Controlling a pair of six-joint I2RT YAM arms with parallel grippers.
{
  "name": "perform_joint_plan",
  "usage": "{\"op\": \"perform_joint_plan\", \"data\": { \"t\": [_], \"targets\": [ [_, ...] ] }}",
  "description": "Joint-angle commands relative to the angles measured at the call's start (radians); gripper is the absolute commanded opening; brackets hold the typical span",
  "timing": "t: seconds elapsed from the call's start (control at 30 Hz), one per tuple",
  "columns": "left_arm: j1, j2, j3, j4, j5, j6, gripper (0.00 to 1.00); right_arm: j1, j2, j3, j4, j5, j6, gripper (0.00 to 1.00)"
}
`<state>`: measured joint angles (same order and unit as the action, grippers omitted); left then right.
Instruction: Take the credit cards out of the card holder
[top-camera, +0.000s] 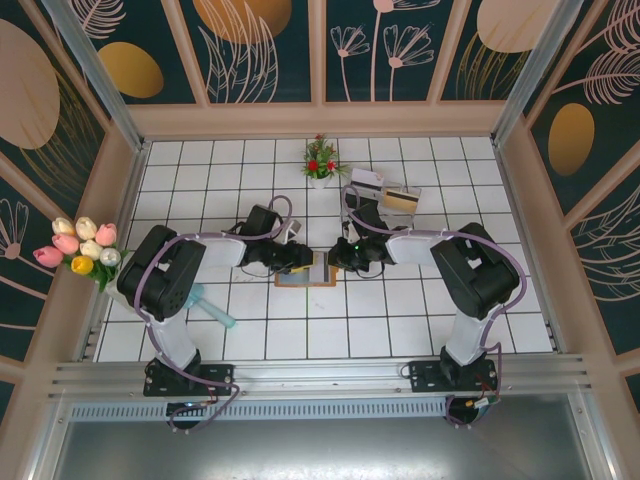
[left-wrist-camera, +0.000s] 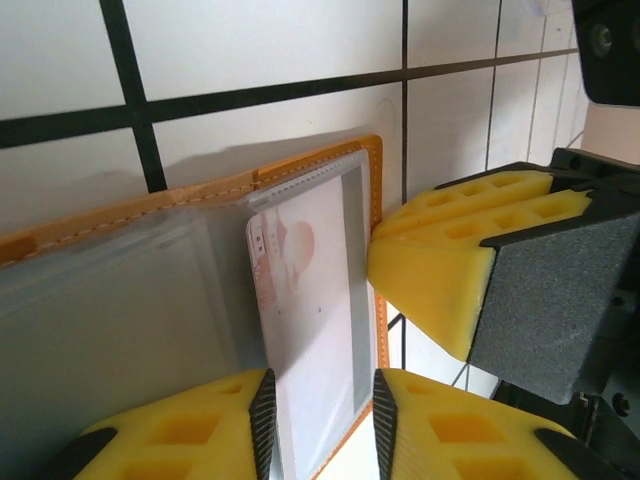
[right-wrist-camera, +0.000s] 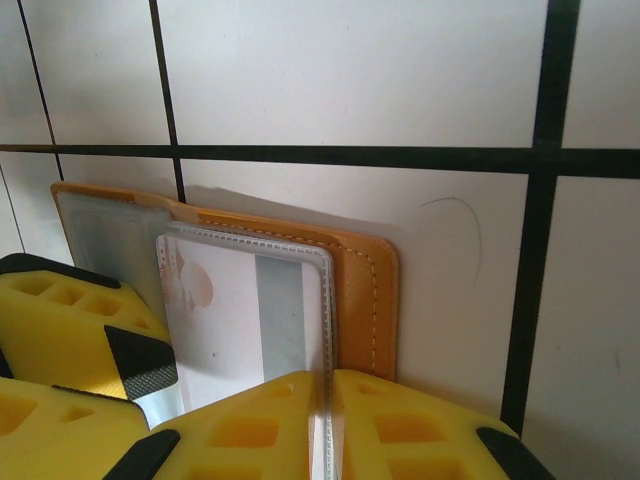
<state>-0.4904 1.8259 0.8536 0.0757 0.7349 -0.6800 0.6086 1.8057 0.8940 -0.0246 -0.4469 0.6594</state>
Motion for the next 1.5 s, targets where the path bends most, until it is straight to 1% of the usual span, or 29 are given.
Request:
{"op": "perform_joint_plan", "data": {
  "t": [0.0, 0.03, 0.07, 0.13, 0.23, 0.37, 0.5, 0.6, 0.8, 0.93, 1.17, 1.47],
  "targets": [
    [-0.014, 0.017, 0.034, -0.165, -0.218, 0.072, 0.36, 0.01, 0.095, -0.062, -0.125, 0.089, -0.026, 0.16],
    [-0.013, -0.002, 0.035, -0.192, -0.258, 0.077, 0.37, 0.01, 0.093, -0.063, -0.125, 0.091, -0.026, 0.16],
    [-0.013, -0.012, 0.034, -0.195, -0.258, 0.077, 0.37, 0.01, 0.091, -0.066, -0.123, 0.091, -0.024, 0.16],
    [-0.014, -0.018, 0.027, -0.172, -0.2, 0.064, 0.38, 0.011, 0.09, -0.07, -0.122, 0.092, -0.026, 0.16],
    [-0.016, -0.015, 0.027, -0.181, -0.215, 0.069, 0.38, 0.011, 0.097, -0.069, -0.122, 0.091, -0.027, 0.16],
    [-0.026, 0.031, 0.037, -0.151, -0.142, 0.062, 0.37, 0.011, 0.101, -0.069, -0.12, 0.089, -0.028, 0.16],
    [-0.042, 0.066, 0.057, -0.128, -0.119, 0.053, 0.29, 0.011, 0.102, -0.066, -0.122, 0.091, -0.027, 0.16],
    [-0.042, 0.075, 0.06, -0.119, -0.114, 0.051, 0.27, 0.01, 0.103, -0.065, -0.122, 0.089, -0.027, 0.16],
    [-0.039, 0.066, 0.021, -0.018, -0.023, 0.038, 0.16, 0.011, 0.107, -0.061, -0.123, 0.09, -0.03, 0.16],
    [-0.012, 0.044, -0.032, 0.075, 0.039, 0.049, 0.09, 0.011, 0.117, -0.06, -0.123, 0.089, -0.032, 0.16],
    [0.017, -0.001, -0.094, 0.193, 0.134, 0.062, 0.08, 0.011, 0.14, -0.057, -0.14, 0.107, -0.035, 0.16],
    [0.036, -0.031, -0.108, 0.139, 0.11, 0.102, 0.1, 0.013, 0.175, -0.055, -0.164, 0.147, -0.035, 0.16]
  ]
}}
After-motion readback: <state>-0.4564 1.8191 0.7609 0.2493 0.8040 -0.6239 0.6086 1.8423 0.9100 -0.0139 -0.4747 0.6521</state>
